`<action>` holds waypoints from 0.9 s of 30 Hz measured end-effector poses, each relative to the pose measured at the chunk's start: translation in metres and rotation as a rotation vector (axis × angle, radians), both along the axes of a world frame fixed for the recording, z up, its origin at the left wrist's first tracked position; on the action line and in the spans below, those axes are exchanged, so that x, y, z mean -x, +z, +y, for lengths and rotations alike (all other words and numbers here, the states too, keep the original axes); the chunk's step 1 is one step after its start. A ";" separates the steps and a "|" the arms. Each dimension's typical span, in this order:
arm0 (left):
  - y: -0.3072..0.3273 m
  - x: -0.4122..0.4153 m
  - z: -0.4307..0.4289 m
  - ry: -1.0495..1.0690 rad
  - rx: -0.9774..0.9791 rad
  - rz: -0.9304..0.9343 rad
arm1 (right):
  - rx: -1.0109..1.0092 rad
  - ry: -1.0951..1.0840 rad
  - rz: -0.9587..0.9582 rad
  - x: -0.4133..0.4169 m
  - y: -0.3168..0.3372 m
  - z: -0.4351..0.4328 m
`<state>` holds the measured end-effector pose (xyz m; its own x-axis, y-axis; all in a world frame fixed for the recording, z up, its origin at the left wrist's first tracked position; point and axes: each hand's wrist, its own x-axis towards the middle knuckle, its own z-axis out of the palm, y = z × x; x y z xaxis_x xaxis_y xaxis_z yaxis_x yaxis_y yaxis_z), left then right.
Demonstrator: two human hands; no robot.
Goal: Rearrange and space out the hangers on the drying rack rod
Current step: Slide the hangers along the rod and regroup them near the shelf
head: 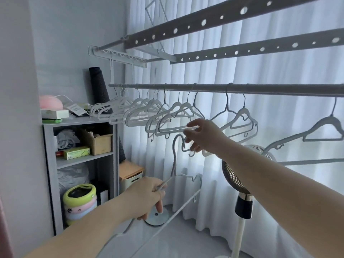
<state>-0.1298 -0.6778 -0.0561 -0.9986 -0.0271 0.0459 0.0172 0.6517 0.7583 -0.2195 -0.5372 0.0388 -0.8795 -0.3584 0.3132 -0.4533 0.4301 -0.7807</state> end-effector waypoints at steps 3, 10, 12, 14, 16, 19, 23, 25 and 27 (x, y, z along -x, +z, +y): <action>0.004 0.006 0.006 -0.032 0.033 -0.001 | -0.376 -0.244 0.403 0.011 0.015 0.028; 0.028 0.029 0.041 -0.132 0.030 0.099 | -0.895 -0.528 0.442 0.032 0.028 0.122; 0.038 0.038 0.057 -0.153 0.051 0.117 | -0.988 -0.504 0.411 0.034 0.025 0.142; 0.047 0.049 0.073 -0.165 0.042 0.146 | -1.037 -0.468 0.357 0.035 0.025 0.158; 0.056 0.059 0.089 -0.180 0.038 0.160 | -1.065 -0.434 0.302 0.035 0.027 0.173; 0.069 0.074 0.112 -0.206 0.031 0.201 | -1.000 -0.429 0.345 0.035 0.036 0.193; 0.091 0.093 0.146 -0.219 0.017 0.301 | -0.884 -0.583 0.691 0.042 0.053 0.230; 0.103 0.102 0.164 -0.223 0.035 0.336 | -0.848 -0.698 0.765 0.050 0.063 0.251; 0.115 0.112 0.183 -0.239 0.063 0.364 | -0.835 -0.800 0.729 0.060 0.072 0.271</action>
